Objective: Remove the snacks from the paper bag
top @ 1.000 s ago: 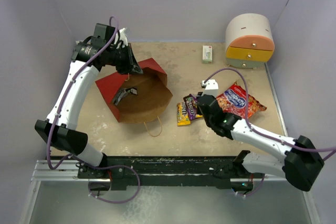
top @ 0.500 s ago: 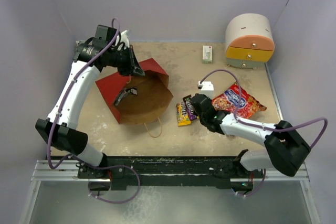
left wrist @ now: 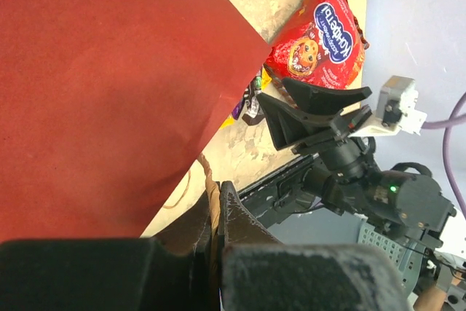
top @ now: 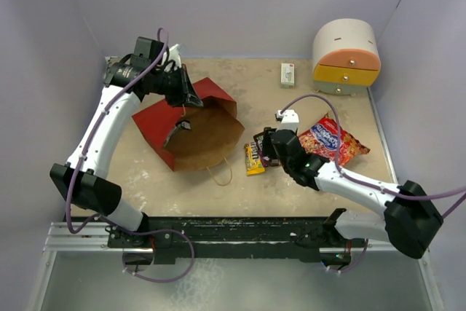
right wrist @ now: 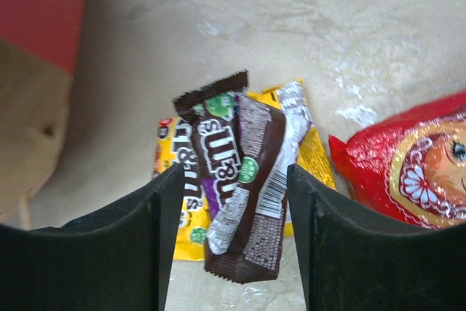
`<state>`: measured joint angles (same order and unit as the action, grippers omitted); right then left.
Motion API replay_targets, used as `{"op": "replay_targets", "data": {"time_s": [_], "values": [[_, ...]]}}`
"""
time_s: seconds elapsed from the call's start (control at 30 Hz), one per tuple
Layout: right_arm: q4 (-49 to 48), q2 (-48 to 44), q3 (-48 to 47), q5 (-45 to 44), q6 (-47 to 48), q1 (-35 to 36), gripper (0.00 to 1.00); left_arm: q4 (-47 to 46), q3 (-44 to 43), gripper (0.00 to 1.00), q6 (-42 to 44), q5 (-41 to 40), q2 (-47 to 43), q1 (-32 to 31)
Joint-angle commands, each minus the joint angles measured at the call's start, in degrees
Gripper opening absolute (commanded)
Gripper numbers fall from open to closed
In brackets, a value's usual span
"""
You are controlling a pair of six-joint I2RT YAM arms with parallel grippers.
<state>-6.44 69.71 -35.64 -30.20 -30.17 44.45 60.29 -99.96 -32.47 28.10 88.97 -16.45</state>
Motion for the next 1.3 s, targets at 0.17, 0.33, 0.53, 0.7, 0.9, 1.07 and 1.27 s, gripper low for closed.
{"op": "replay_targets", "data": {"time_s": [0.17,0.33,0.53,0.7,0.9,1.07,1.27], "values": [[-14.39,-2.14,-1.37,20.43,12.75,-0.19,0.66,-2.55,0.89,0.0,-0.38,0.07,-3.09,0.19],[-21.11,-2.64,-1.66,33.04,16.85,0.69,0.66,-5.34,3.8,0.0,-2.59,1.06,-4.95,0.21],[-28.91,2.14,-3.03,42.39,28.69,6.7,0.67,-2.03,1.22,0.0,-1.06,0.01,-4.35,0.22],[-37.69,11.18,-4.72,48.87,42.17,11.75,0.7,0.83,0.81,0.0,0.68,-1.99,-5.18,0.2],[-36.06,23.41,-17.14,53.97,56.17,12.07,0.69,0.9,3.36,0.0,-0.23,-2.4,-7.12,0.21],[-32.02,31.99,-25.67,54.33,73.41,12.07,0.69,1.88,0.9,0.0,0.47,-1.21,-5.74,0.2],[-28.35,41.27,-34.05,53.31,85.63,12.07,0.7,2.84,-0.77,0.0,0.51,0.73,-4.79,0.21]]}}
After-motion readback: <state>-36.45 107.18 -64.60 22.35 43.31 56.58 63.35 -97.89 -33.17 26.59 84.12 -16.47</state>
